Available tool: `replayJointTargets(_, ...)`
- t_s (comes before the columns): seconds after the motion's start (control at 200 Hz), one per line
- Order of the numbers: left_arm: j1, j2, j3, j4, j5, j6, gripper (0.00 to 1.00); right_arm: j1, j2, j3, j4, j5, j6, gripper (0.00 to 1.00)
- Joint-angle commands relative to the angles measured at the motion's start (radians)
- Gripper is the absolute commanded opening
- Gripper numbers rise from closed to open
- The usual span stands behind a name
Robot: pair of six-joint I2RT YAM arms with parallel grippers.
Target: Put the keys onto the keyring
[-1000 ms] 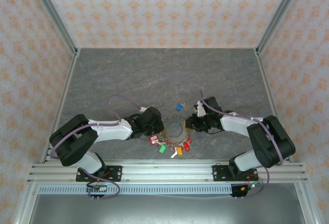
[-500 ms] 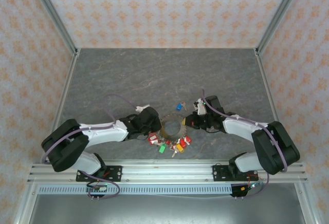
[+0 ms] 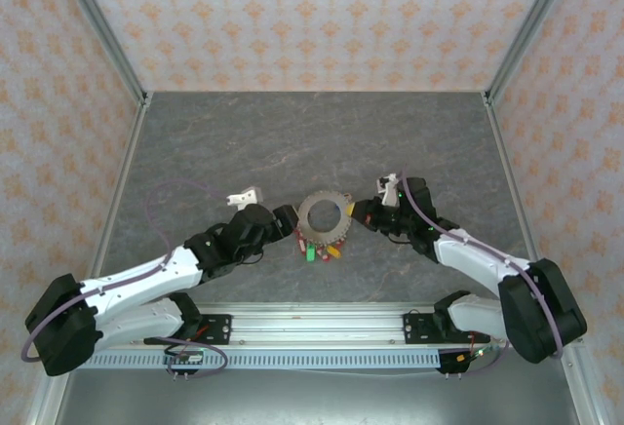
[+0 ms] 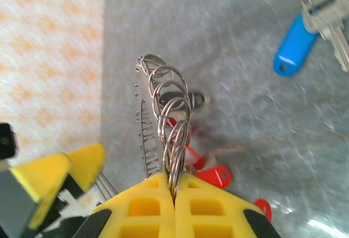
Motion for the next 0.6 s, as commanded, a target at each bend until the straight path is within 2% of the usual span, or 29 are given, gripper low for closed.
replayJointTargets(0.0,0.009,-0.049,-0.051,0.085,-0.051,-0.025,0.83,0.003,-0.055,0.008,0.168,0.039,0.116,0.0)
replayJointTargets(0.19,0.056,-0.055,-0.054,0.183,0.098,-0.127,0.83,0.003,-0.075,0.029,0.204,0.08,0.193,0.0)
replayJointTargets(0.285,0.066,-0.037,-0.063,0.295,0.156,-0.161,0.81,0.003,-0.074,0.028,0.237,0.109,0.231,0.0)
replayJointTargets(0.596,0.097,0.059,-0.032,0.454,0.251,-0.205,0.74,0.003,-0.069,0.052,0.257,0.112,0.263,0.0)
